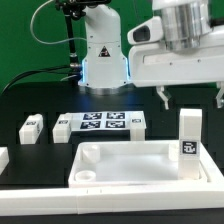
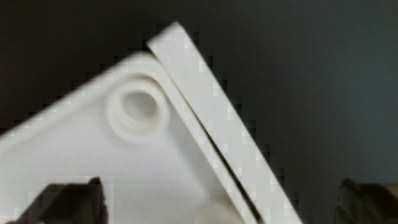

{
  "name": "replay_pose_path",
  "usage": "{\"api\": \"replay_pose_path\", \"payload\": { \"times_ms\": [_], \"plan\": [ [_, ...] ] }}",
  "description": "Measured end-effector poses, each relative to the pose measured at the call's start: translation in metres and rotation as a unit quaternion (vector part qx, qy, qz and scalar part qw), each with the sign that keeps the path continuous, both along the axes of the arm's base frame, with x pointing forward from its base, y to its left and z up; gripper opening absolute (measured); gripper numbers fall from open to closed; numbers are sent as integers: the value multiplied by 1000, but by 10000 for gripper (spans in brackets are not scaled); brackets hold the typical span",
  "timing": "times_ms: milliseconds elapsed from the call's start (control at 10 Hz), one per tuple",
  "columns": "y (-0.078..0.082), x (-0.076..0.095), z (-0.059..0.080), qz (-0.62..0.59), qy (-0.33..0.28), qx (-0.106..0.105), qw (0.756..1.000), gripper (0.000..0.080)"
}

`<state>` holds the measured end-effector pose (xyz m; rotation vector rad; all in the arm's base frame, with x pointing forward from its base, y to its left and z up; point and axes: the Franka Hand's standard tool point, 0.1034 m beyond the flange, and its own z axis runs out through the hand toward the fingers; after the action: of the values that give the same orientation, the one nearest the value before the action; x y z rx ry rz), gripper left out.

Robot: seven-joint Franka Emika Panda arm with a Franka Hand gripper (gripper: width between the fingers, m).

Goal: Assemble desk

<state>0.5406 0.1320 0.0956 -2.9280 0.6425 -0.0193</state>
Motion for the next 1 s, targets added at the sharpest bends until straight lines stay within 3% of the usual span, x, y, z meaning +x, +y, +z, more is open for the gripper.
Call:
{"api": "replay_pose_path", "payload": {
  "times_ms": [100,200,500,800,1000],
  "plan": [
    [-5,-17,-10,61,3,-15,998,649],
    [-8,-22,-14,95,-9,-25,995,649],
    [-13,-24,-17,159,-14,-26,987,649],
    [-73,-45,-40,161,27,-17,987,649],
    [-82,-61,-42,152,116,18,981,649]
  ]
}}
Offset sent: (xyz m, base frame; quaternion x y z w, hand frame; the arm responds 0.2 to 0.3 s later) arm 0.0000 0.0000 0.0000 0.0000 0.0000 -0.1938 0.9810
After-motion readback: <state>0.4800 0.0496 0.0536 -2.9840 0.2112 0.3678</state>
